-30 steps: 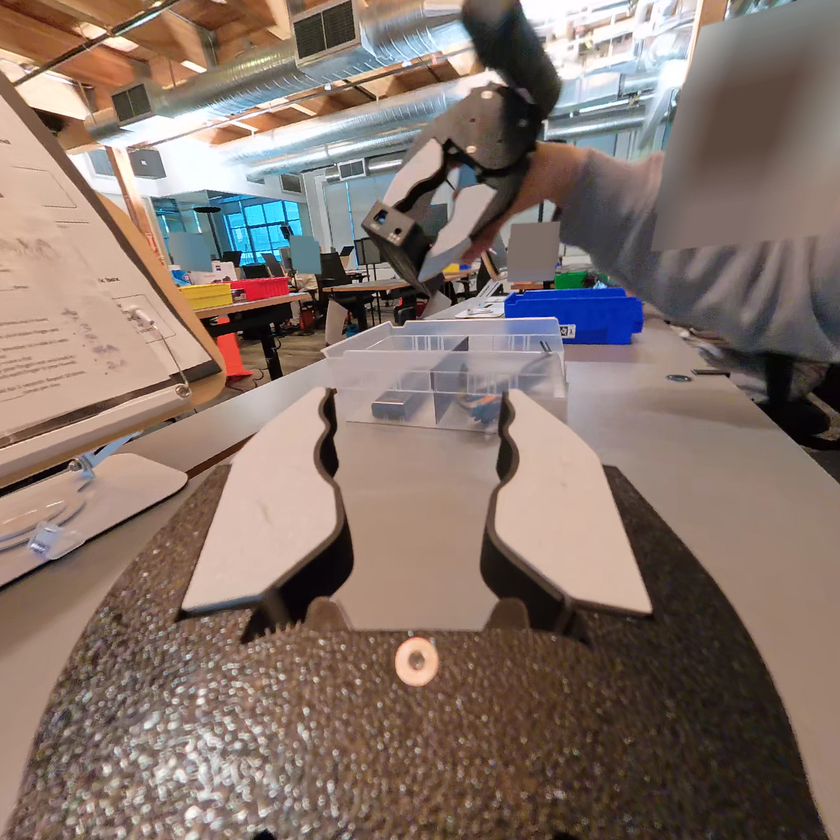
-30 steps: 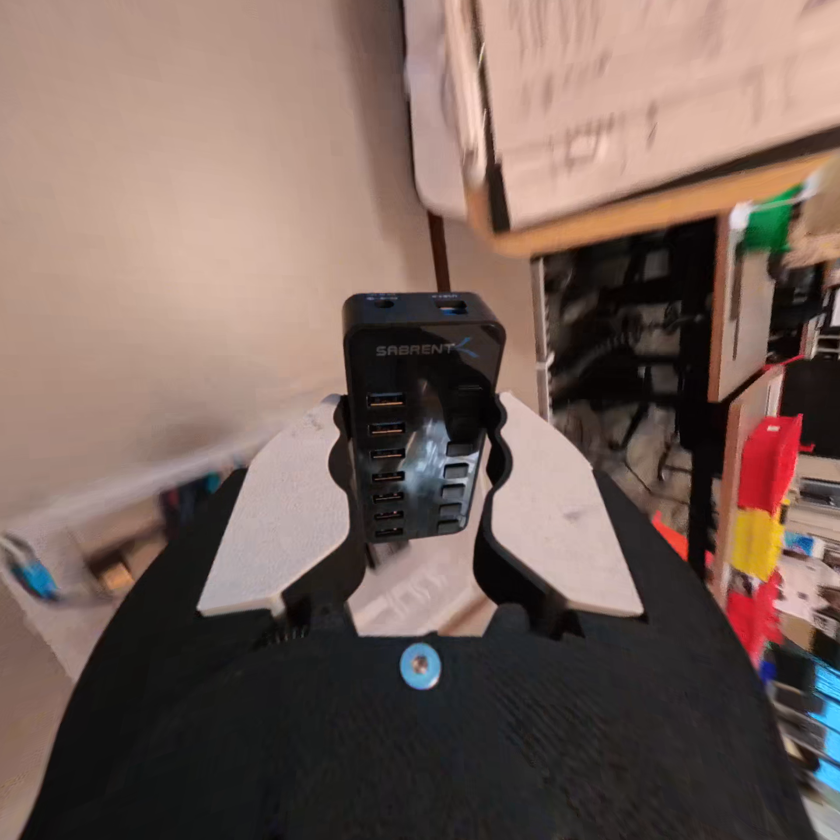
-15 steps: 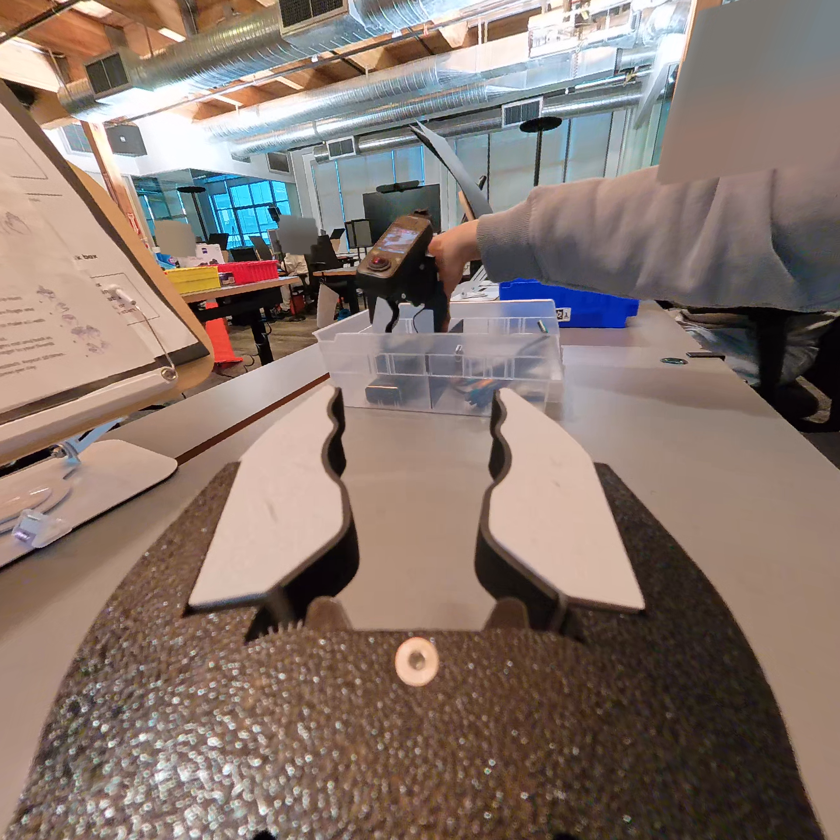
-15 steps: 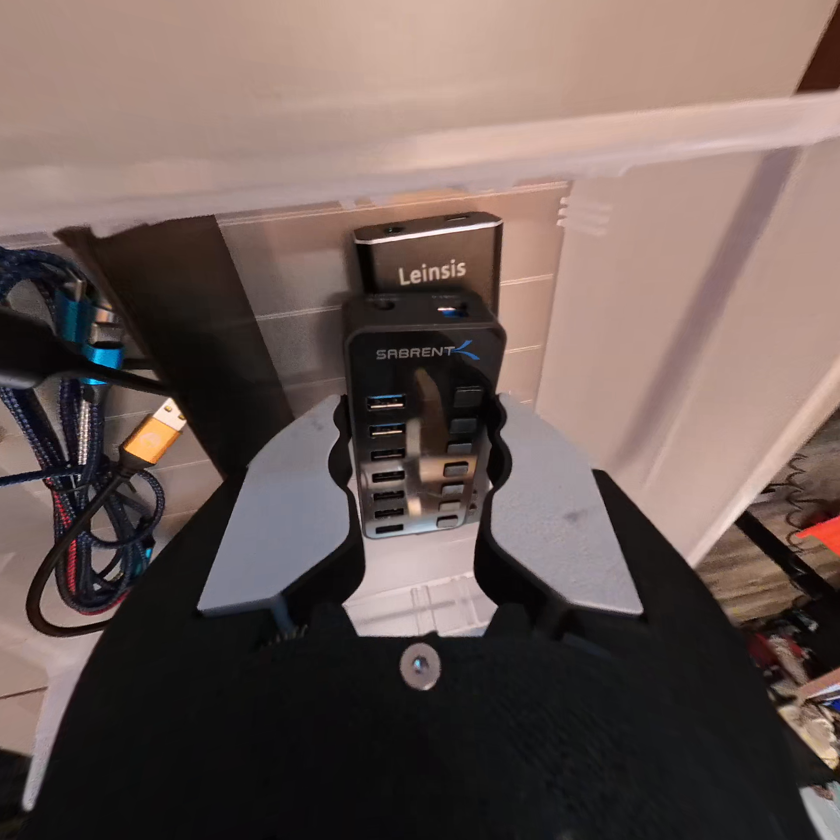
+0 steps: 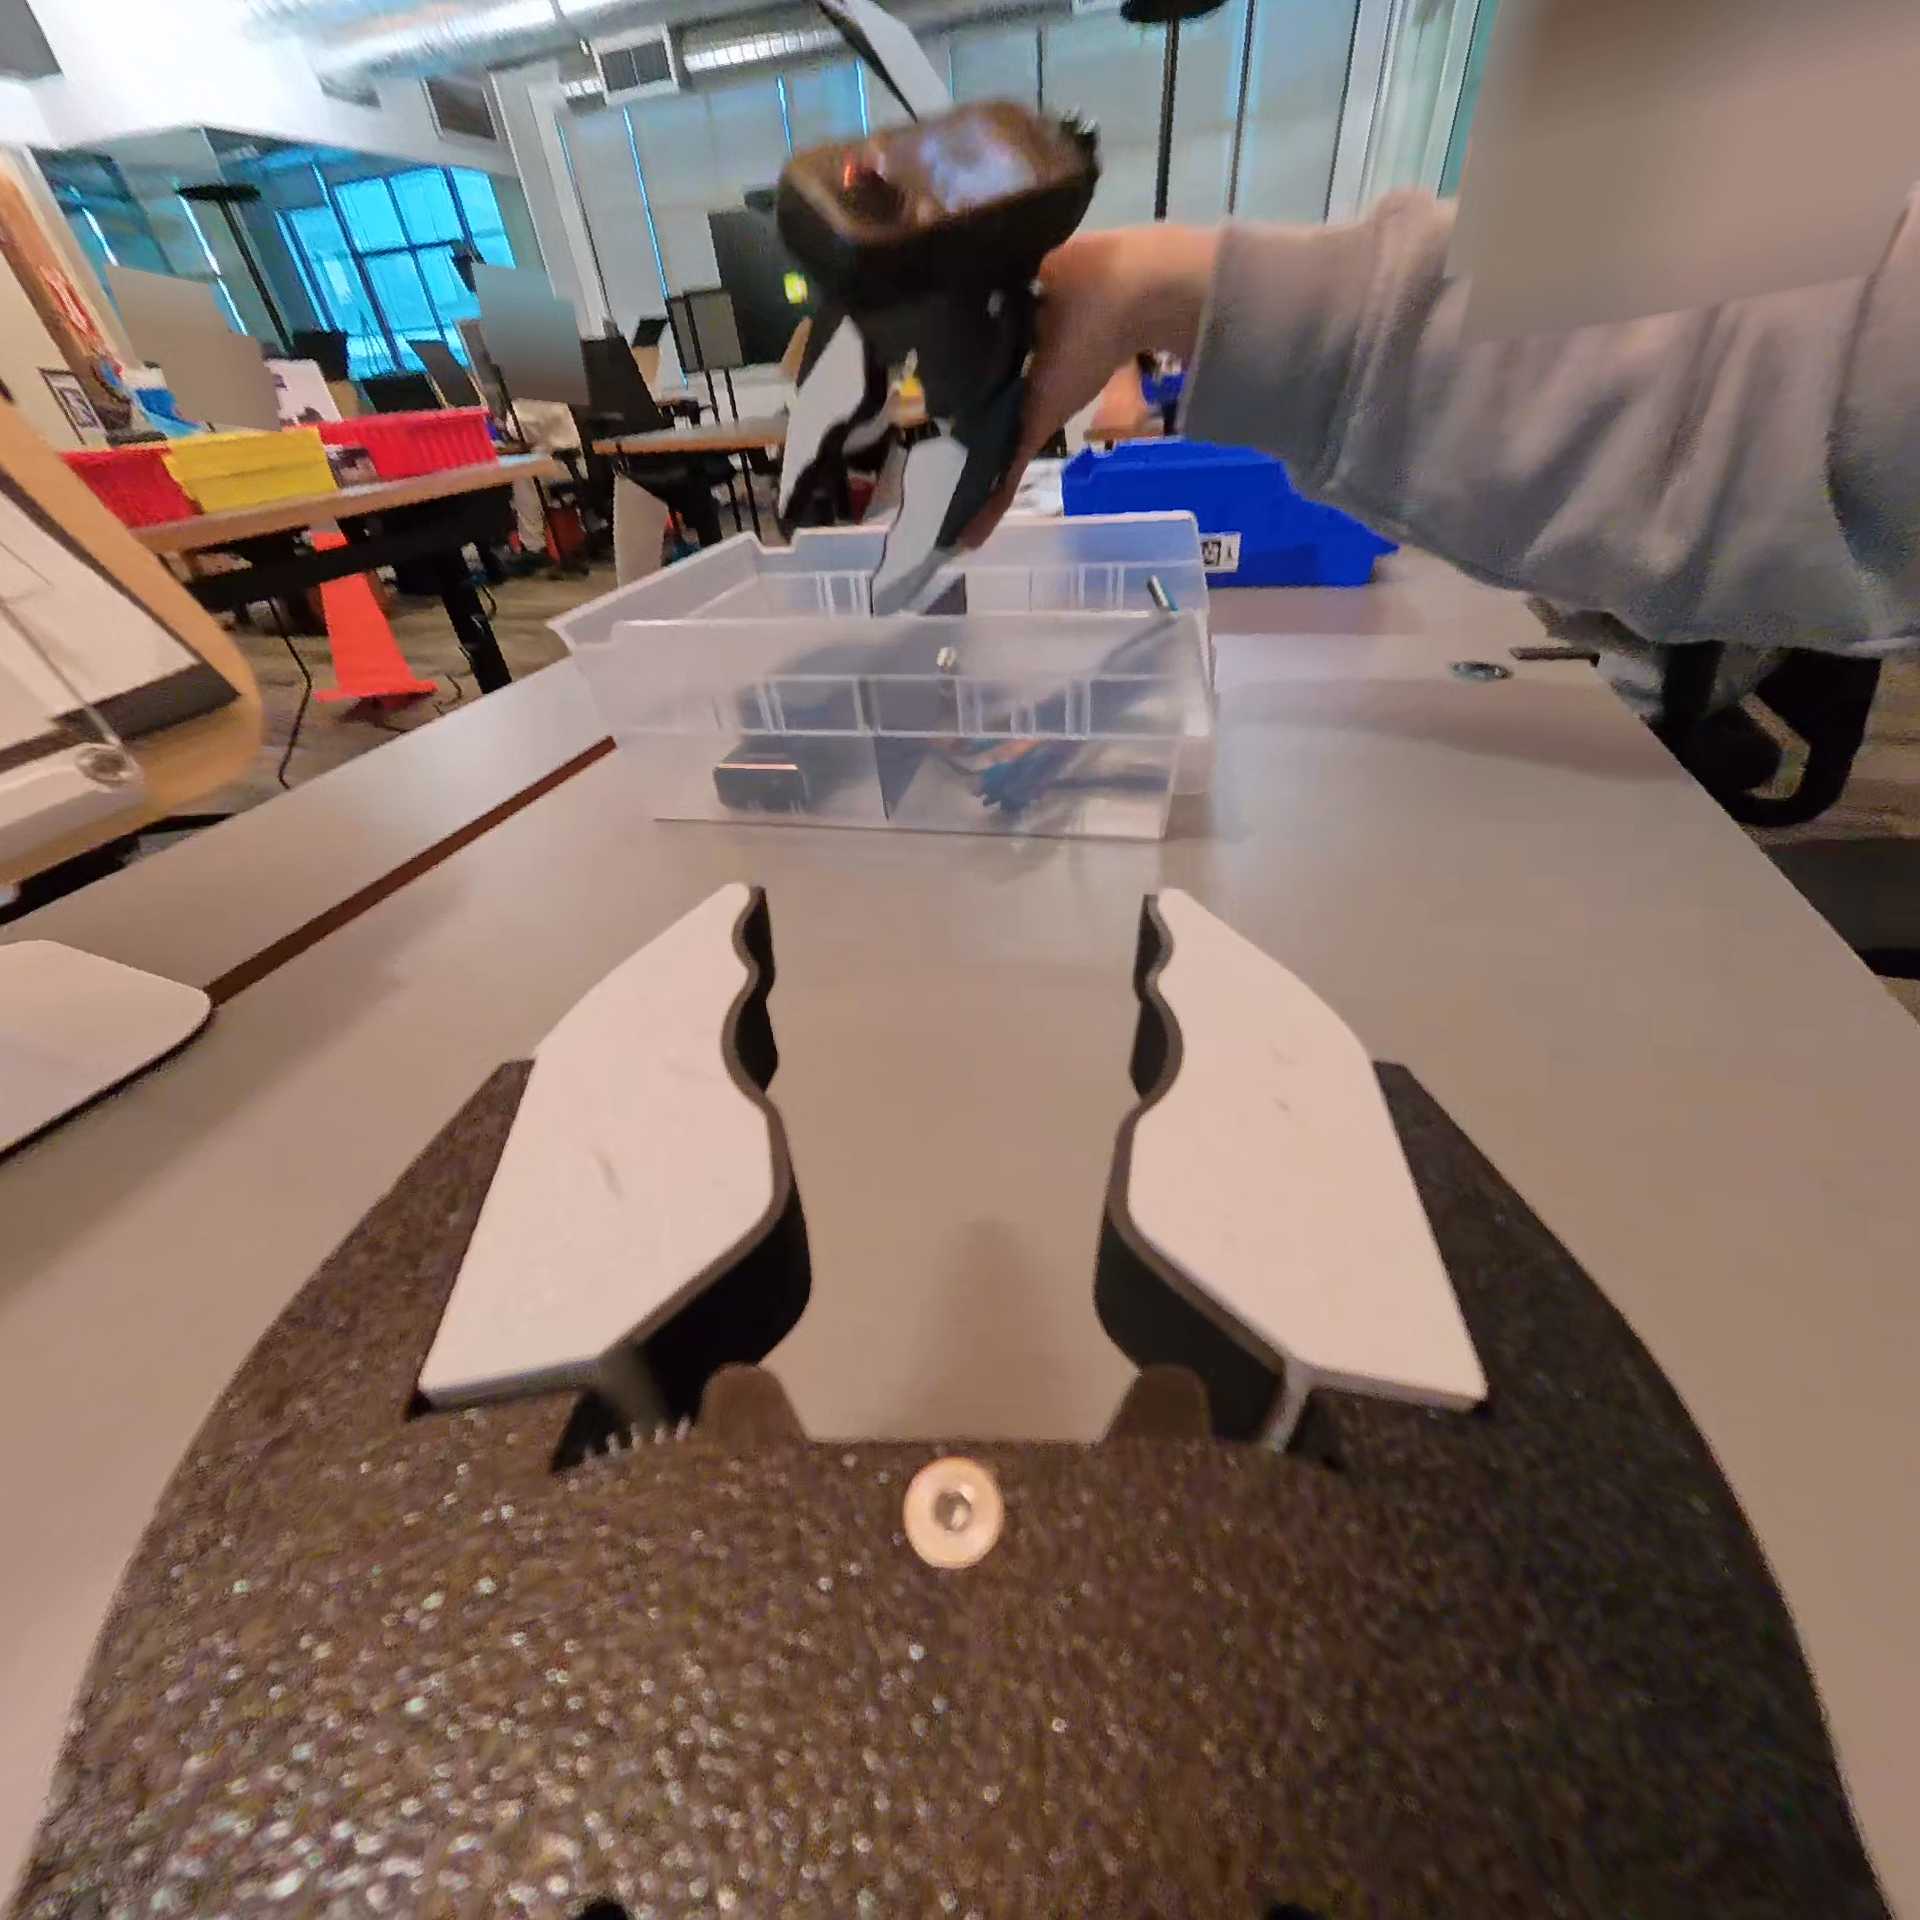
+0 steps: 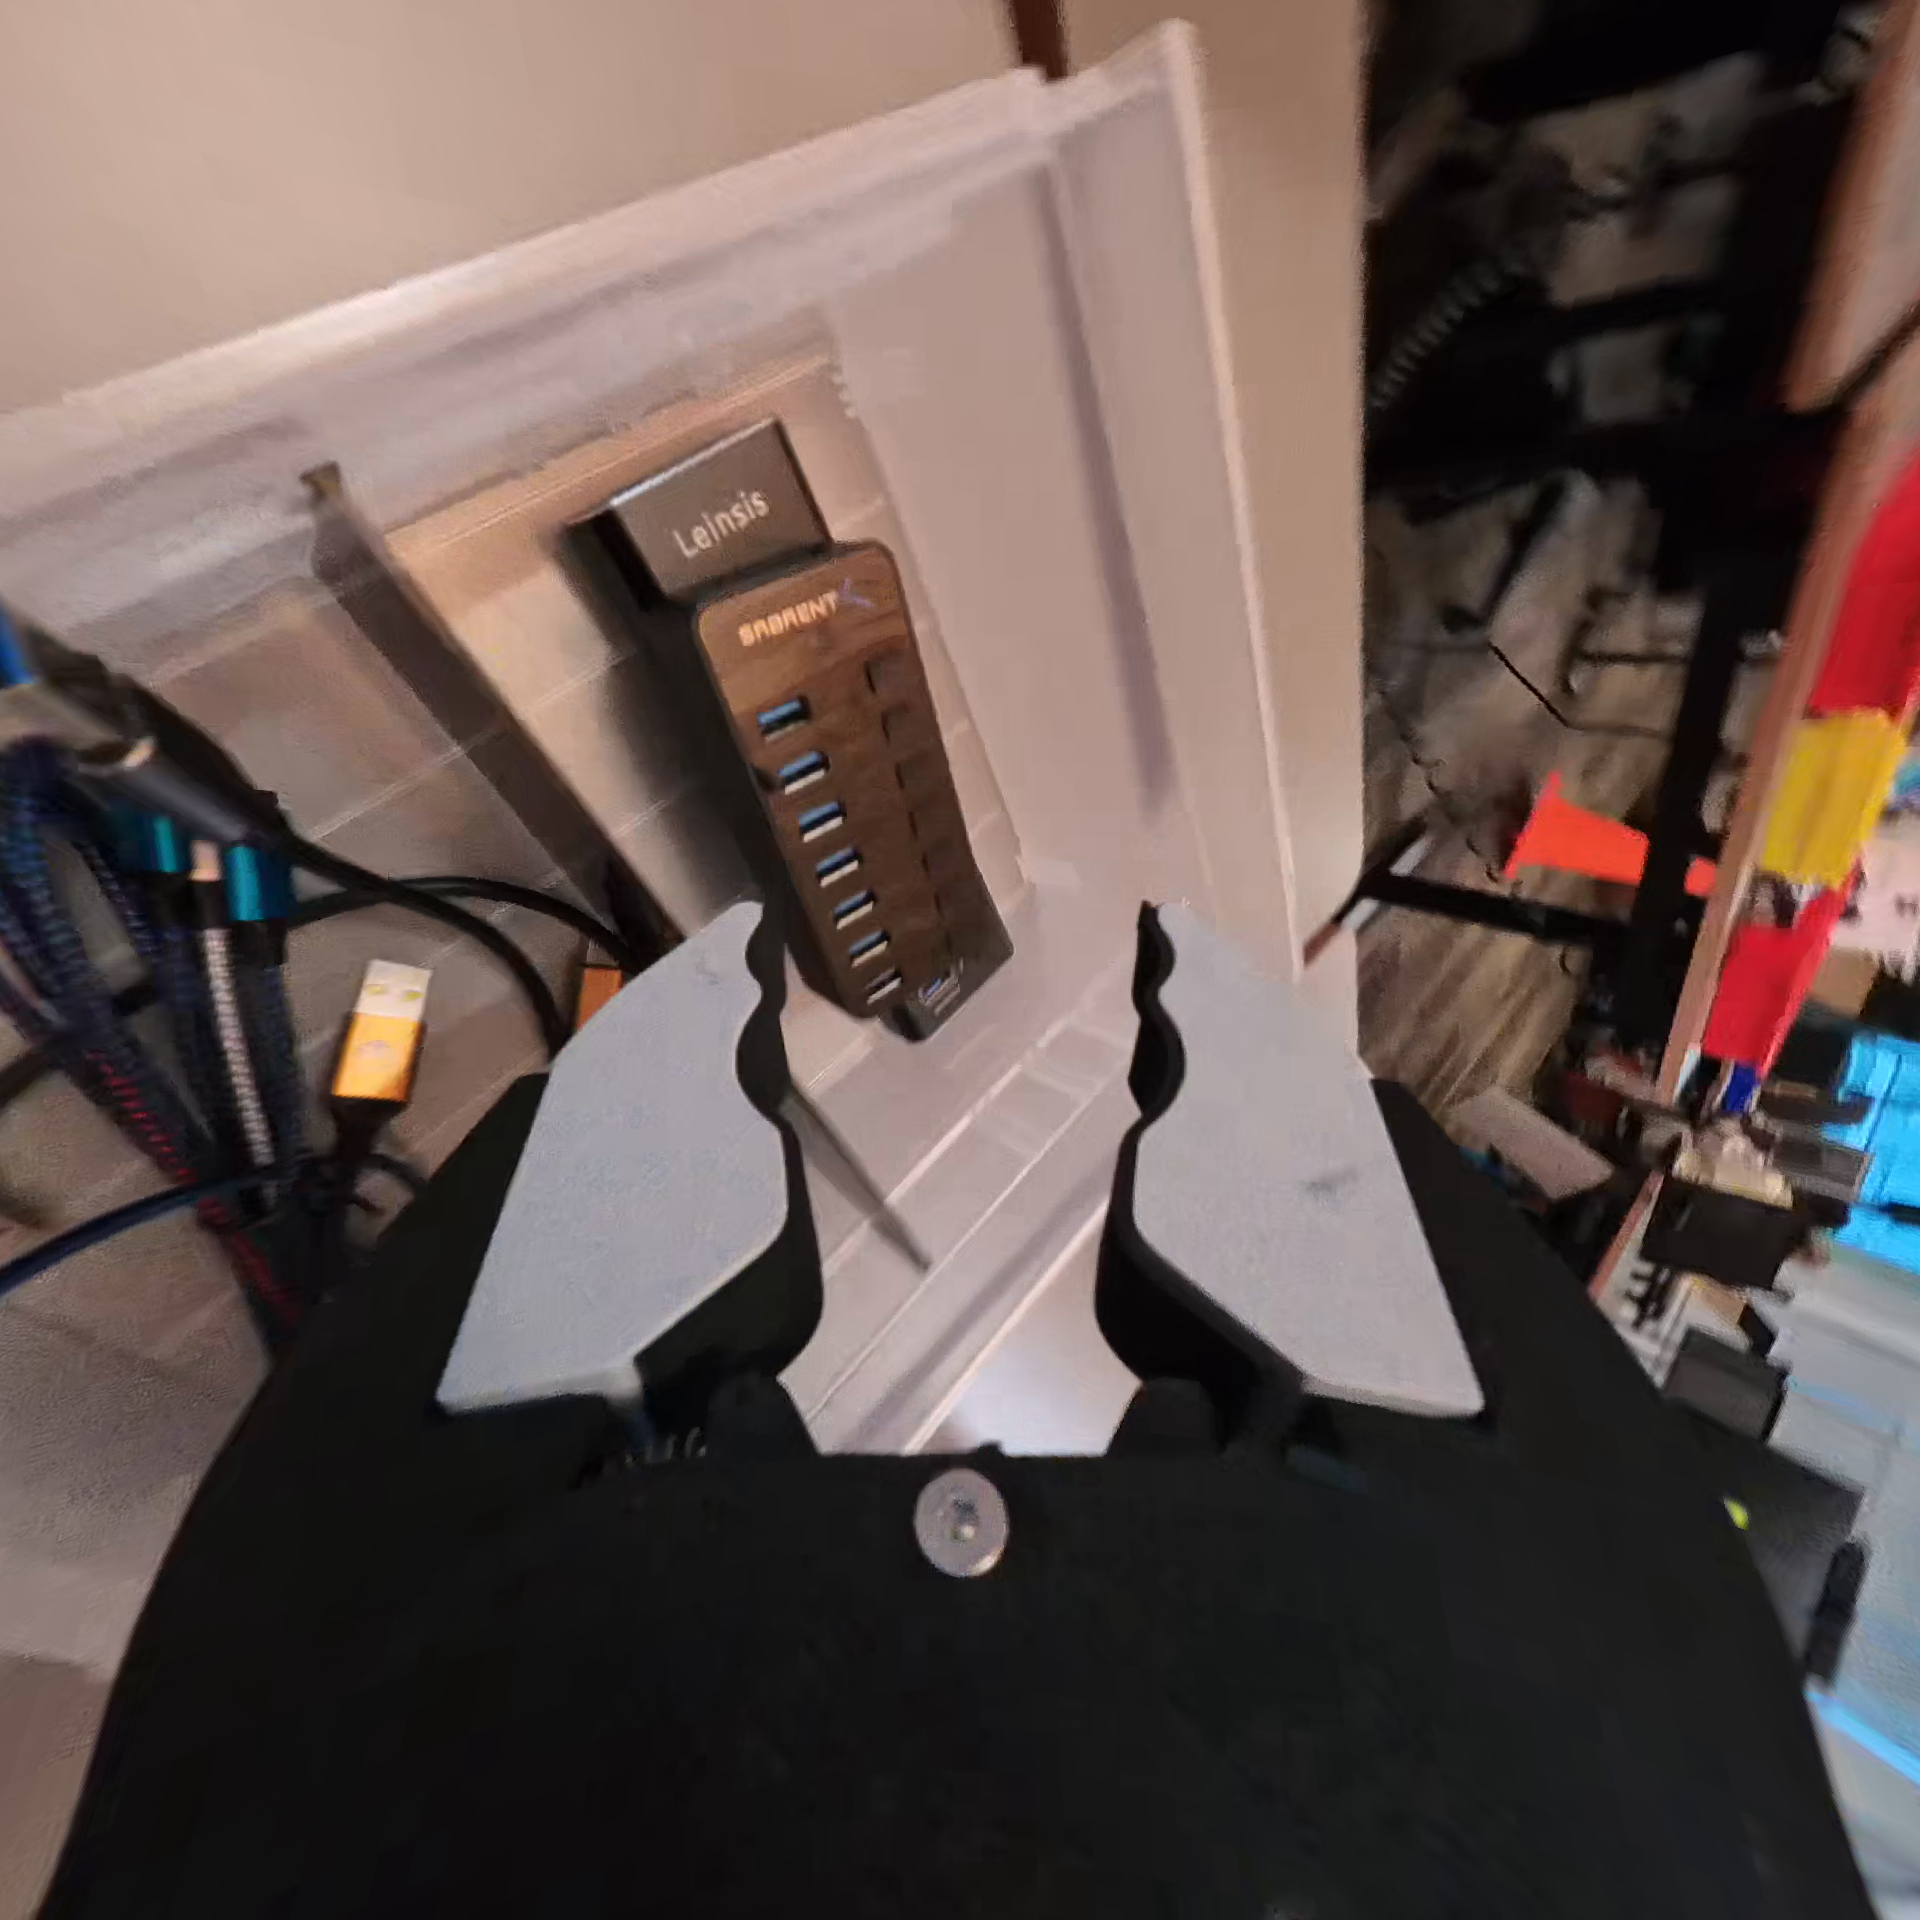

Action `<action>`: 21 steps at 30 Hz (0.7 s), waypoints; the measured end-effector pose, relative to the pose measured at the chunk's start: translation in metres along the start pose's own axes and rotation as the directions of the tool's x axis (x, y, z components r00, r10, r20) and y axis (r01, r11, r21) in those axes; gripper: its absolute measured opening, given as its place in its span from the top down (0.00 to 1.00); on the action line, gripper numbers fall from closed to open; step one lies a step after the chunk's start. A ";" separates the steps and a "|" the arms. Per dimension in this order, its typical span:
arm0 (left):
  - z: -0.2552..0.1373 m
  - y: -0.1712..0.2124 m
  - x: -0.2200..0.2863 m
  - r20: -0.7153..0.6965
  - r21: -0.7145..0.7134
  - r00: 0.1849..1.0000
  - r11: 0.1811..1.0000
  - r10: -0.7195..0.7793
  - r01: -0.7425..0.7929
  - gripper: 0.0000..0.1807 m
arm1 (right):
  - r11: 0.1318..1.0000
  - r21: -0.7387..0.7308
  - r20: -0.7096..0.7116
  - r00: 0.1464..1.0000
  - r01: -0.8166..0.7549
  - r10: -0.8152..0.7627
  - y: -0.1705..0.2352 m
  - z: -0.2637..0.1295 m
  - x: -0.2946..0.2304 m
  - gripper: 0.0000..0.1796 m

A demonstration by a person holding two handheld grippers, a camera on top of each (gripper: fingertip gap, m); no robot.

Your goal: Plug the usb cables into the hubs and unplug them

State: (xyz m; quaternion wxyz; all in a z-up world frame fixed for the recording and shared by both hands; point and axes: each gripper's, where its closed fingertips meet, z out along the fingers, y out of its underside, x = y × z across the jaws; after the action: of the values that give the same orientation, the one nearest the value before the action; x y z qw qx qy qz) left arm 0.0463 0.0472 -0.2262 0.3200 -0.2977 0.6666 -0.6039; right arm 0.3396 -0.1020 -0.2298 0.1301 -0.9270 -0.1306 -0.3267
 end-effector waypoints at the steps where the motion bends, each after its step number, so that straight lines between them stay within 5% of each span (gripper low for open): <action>1: 0.005 0.002 0.004 -0.004 -0.020 1.000 1.000 0.005 -0.005 0.62 | 0.998 0.026 -0.032 0.998 -0.051 0.052 0.004 -0.011 -0.003 0.64; 5: 0.038 -0.002 0.027 -0.007 -0.017 0.997 0.997 -0.077 0.077 0.58 | 0.953 0.147 -0.124 0.951 -0.266 0.284 0.020 -0.048 -0.019 0.65; 9: 0.088 -0.026 0.062 -0.022 -0.017 0.971 0.971 -0.239 0.239 0.54 | 0.938 0.101 -0.201 0.916 -0.332 0.346 0.048 -0.067 -0.038 0.64; 21: 0.201 -0.044 0.047 0.407 -0.158 0.855 0.897 -0.321 0.412 0.52 | 0.895 0.019 -0.348 0.836 -0.446 0.424 0.098 -0.098 -0.075 0.64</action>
State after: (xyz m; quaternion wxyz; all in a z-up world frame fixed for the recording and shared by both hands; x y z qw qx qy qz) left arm 0.1758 -0.1172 -0.1988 0.2801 -0.5649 0.5922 -0.5017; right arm 0.2586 -0.2369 -0.2193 0.1922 -0.8646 0.1183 -0.4488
